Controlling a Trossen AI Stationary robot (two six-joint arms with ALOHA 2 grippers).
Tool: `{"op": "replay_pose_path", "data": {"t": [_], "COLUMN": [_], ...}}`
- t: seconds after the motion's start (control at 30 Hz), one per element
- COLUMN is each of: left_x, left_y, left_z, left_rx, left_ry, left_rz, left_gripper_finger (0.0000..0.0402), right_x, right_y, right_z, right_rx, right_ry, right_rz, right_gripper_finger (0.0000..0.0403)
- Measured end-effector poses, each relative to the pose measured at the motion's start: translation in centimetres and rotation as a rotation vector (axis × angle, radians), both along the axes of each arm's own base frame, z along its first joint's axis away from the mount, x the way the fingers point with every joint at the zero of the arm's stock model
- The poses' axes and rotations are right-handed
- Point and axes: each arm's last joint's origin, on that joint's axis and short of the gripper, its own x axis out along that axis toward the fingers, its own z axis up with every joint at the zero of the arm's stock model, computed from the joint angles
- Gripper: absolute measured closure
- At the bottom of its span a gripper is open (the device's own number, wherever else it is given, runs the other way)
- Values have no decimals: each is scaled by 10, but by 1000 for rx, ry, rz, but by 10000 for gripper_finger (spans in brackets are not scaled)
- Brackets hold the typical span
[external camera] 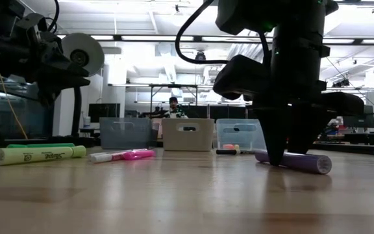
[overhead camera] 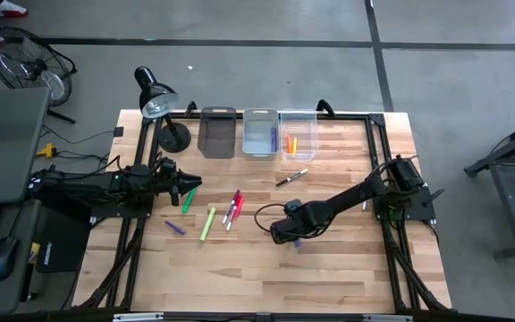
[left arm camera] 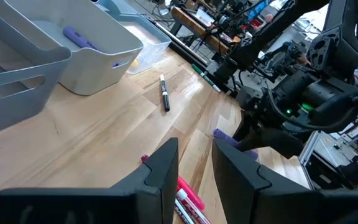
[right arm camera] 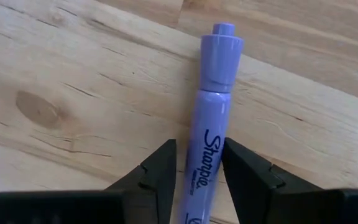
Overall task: Pick & Place Markers
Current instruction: Put the violet highlighter into the white bin
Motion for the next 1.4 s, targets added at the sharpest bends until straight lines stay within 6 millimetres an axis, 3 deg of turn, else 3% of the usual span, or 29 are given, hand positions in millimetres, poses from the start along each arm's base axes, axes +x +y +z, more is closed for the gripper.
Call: {"op": "replay_pose_path", "data": {"t": [0.37,0.93,1.4], "left_x": [0,0,0], "left_y": [0,-1,-1], "left_z": [0,0,0], "left_rx": [-1,-4,-4], "left_ry": [0,2,2], "left_rz": [-1,-20,-20], "left_gripper_finger": [305,305,305], "right_x": [-1,12,15], "right_y": [0,6,8], "right_z": [0,23,28], "right_rx": [6,17,85], "right_ry": [10,17,10], "right_rz": [12,49,93], "right_gripper_finger": [332,333,330]}}
